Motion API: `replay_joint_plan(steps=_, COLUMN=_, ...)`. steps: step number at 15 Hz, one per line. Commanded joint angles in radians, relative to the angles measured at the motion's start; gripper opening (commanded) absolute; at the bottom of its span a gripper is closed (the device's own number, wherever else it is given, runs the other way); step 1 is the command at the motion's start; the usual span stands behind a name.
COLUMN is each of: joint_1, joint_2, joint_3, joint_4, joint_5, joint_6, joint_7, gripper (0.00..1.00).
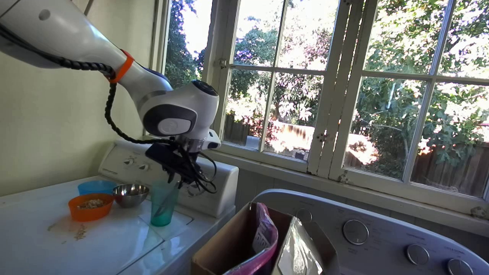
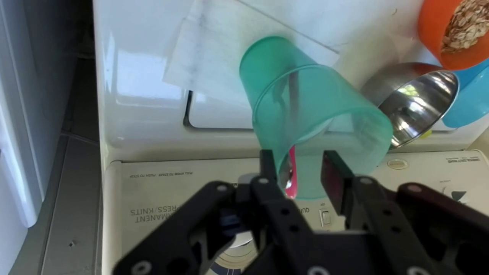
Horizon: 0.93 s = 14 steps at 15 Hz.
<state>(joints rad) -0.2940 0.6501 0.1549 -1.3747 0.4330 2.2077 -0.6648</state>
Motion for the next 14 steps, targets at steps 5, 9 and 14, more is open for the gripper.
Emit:
replay_joint_plan(steps=5, joint_1=0.012, joint_2=-0.003, joint_3=-0.008, joint_4=0.000, joint_5=-0.015, joint_6=-0.019, joint_7=-0.001, gripper=0.07)
replay_joint_plan(steps=9, joint_1=0.015, joint_2=-0.001, joint_3=-0.011, joint_4=0.003, joint_5=-0.022, joint_6=-0.022, joint_7=0.004, gripper=0.01)
replay_joint_plan(steps=14, joint_1=0.019, joint_2=-0.027, joint_3=-0.007, joint_4=-0.013, joint_5=-0.015, joint_6=-0.024, joint_7=0.016, gripper=0.01)
